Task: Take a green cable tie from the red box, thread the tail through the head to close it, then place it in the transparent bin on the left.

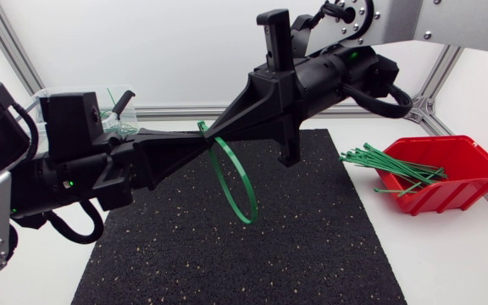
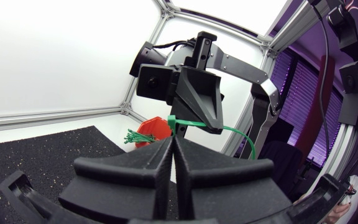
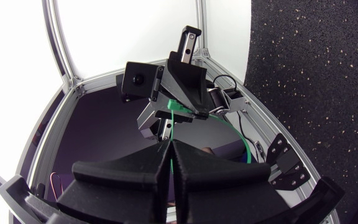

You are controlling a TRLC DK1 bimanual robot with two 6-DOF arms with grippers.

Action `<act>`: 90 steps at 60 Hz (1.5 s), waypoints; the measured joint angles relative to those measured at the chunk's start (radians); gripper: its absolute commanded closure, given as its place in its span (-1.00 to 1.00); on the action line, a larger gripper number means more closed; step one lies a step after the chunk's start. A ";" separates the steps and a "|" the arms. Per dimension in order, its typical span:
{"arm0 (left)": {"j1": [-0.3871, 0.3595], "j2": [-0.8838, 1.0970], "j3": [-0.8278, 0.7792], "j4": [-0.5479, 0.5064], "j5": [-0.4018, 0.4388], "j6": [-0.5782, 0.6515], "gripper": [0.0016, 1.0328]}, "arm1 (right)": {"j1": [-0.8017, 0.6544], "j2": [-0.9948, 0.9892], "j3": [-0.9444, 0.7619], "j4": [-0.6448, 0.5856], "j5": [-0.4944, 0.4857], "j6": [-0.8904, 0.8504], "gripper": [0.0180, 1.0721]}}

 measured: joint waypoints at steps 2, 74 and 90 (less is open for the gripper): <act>0.000 0.000 0.000 0.000 0.000 0.000 0.93 | 0.000 0.000 0.000 0.000 0.000 0.000 0.89; -0.039 -0.037 -0.014 -0.005 -0.061 0.050 0.93 | 0.003 0.042 0.006 -0.003 -0.007 0.000 0.89; -0.103 -0.060 -0.023 -0.053 -0.116 0.127 0.93 | 0.008 0.042 0.027 -0.004 -0.003 0.016 0.89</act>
